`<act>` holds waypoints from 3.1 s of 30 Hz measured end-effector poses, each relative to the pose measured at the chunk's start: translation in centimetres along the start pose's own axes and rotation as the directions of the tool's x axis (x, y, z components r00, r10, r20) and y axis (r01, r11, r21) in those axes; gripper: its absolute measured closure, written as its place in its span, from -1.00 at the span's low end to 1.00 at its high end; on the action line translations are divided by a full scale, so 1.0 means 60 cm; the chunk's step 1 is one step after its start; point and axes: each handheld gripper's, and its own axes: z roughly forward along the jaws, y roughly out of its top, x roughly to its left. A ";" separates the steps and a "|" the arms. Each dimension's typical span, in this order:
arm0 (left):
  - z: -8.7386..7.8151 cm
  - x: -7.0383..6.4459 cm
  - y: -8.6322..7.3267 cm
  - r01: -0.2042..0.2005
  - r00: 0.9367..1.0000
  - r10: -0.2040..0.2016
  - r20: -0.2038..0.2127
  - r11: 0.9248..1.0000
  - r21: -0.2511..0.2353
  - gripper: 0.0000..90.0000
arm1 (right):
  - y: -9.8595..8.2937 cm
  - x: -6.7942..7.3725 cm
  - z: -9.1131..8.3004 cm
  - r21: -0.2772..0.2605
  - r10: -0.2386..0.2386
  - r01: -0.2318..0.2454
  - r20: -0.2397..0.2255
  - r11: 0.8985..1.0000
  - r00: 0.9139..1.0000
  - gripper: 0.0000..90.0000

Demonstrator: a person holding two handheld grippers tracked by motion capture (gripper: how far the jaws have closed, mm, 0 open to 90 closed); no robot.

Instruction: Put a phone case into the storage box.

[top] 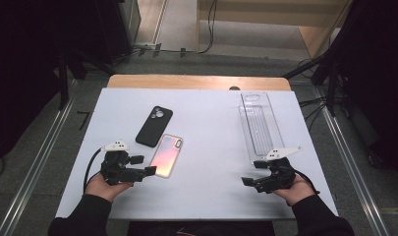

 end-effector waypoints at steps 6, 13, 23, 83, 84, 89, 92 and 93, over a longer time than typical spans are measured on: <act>0.011 0.000 0.012 0.007 1.000 -0.007 -0.026 1.000 0.002 -0.57 | -0.001 0.000 0.001 0.003 0.002 -0.002 0.007 1.000 1.000 -0.68; 0.037 -0.005 0.036 0.032 0.997 -0.032 -0.077 0.999 -0.002 -1.00 | -0.001 -0.001 0.000 0.002 0.004 -0.004 0.009 1.000 1.000 -0.68; 0.055 -0.008 0.061 0.031 0.991 -0.033 -0.127 0.999 -0.021 -1.00 | -0.002 -0.001 -0.001 -0.002 0.003 -0.003 0.007 1.000 1.000 -0.68; 0.151 -0.030 0.050 0.092 0.950 -0.064 -0.307 0.993 0.078 -0.98 | -0.003 0.001 0.001 0.016 -0.008 0.008 0.026 1.000 1.000 -0.68; 0.152 -0.029 0.049 0.092 0.949 -0.062 -0.308 0.992 0.083 -0.97 | -0.003 0.001 0.001 0.016 -0.008 0.008 0.026 1.000 1.000 -0.68; 0.160 -0.028 0.045 0.090 0.945 -0.052 -0.323 0.990 0.105 -0.97 | -0.003 0.001 0.001 0.017 -0.009 0.008 0.026 1.000 1.000 -0.68; 0.162 -0.029 0.045 0.087 0.942 -0.048 -0.331 0.991 0.104 -0.97 | -0.003 0.001 0.001 0.017 -0.008 0.008 0.027 1.000 1.000 -0.68; 0.164 -0.031 0.045 0.085 0.939 -0.046 -0.340 0.991 0.103 -0.97 | -0.003 0.000 0.001 0.019 -0.011 0.010 0.028 1.000 1.000 -0.69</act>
